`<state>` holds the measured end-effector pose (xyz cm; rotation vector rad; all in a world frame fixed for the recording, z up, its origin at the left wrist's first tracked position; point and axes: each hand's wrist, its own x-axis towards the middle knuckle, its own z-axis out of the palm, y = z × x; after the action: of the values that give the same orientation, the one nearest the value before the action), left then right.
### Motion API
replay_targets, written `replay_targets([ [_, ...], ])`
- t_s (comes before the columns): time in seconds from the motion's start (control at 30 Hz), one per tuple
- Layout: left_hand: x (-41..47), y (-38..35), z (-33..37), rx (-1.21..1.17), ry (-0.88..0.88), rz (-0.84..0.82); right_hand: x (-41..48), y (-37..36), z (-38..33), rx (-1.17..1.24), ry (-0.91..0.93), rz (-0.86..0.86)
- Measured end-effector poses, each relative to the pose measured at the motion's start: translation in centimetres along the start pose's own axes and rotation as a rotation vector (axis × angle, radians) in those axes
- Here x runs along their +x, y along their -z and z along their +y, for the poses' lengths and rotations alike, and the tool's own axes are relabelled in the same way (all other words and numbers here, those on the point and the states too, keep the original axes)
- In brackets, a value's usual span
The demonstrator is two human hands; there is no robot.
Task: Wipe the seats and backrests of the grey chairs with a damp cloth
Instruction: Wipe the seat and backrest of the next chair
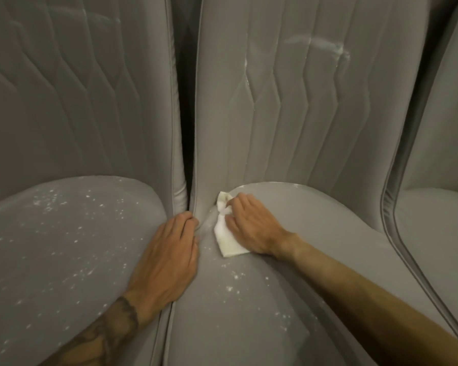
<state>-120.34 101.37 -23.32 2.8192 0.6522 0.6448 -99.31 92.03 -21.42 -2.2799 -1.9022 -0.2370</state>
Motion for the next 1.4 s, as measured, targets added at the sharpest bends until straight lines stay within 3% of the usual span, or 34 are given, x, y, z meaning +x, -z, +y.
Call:
replay_targets([
  [0.13, 0.0, -0.4, -0.3, 0.009, -0.01, 0.016, 1.7, -0.3, -1.0, -0.097, -0.127, 0.007],
  [0.3, 0.0, -0.5, -0.4, 0.015, -0.042, 0.04, -0.7, -0.3, -2.8, 0.039, 0.095, 0.003],
  [0.43, -0.1, -0.4, -0.4, 0.019, -0.03, 0.022, 0.8, 0.1, -1.6, -0.113, -0.107, 0.038],
  [0.57, 0.0, -0.3, -0.4, -0.043, -0.041, -0.005, -0.4, -0.6, -5.6, 0.04, 0.056, 0.026],
  [0.63, 0.0, -0.2, -0.4, -0.011, -0.032, -0.002, -1.1, 0.2, -3.7, 0.047, 0.082, 0.014],
  [0.8, -0.1, -0.1, -0.3, 0.007, -0.025, 0.001, -1.3, 0.7, -0.2, -0.195, -0.15, -0.028],
  [0.97, -0.1, 0.0, -0.1, 0.011, -0.026, -0.022, -3.5, 0.4, -5.2, 0.07, 0.108, 0.009],
  [1.07, -0.1, 0.0, -0.3, 0.01, -0.031, -0.019, -5.8, 2.1, -0.1, 0.074, 0.001, -0.005],
  [1.2, -0.1, -0.1, -0.2, 0.018, -0.046, 0.029, -8.5, 4.1, 6.8, -0.18, -0.261, -0.037],
  [1.27, 0.0, -0.2, -0.1, 0.023, -0.051, 0.033, -8.6, 3.9, 4.7, -0.245, -0.237, 0.053],
  [1.33, 0.0, -0.2, 0.0, 0.026, -0.052, 0.026, -9.1, 2.7, 1.2, -0.117, -0.113, 0.124],
  [1.4, 0.1, -0.2, 0.0, 0.024, -0.043, 0.016, -10.6, 2.2, -0.4, 0.024, -0.024, 0.041],
])
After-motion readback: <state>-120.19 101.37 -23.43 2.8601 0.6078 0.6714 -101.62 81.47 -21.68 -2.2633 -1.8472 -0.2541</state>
